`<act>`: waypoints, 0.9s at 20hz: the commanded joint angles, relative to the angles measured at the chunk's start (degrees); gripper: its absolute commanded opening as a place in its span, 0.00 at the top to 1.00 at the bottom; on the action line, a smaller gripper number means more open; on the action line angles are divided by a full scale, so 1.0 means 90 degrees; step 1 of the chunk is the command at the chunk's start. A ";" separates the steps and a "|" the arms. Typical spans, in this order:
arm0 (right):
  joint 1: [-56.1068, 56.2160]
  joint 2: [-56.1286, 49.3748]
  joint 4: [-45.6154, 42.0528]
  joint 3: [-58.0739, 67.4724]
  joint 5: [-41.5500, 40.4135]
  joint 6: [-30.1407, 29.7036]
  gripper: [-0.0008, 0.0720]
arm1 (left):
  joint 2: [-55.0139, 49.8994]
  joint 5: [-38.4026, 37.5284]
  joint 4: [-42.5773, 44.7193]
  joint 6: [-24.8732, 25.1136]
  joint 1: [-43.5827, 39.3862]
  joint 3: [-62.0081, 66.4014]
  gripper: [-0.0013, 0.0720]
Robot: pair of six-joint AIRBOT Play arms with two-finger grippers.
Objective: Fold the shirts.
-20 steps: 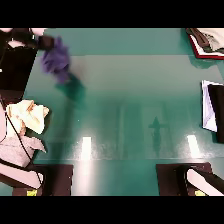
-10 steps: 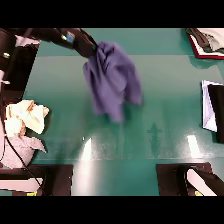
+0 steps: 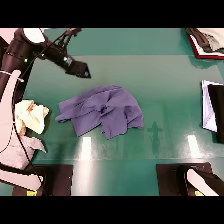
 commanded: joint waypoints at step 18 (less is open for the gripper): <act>0.0000 -0.0126 0.0010 -0.0005 0.0724 -0.0165 0.96 | 0.2429 0.2739 0.2832 -0.0311 0.0296 -0.6261 0.22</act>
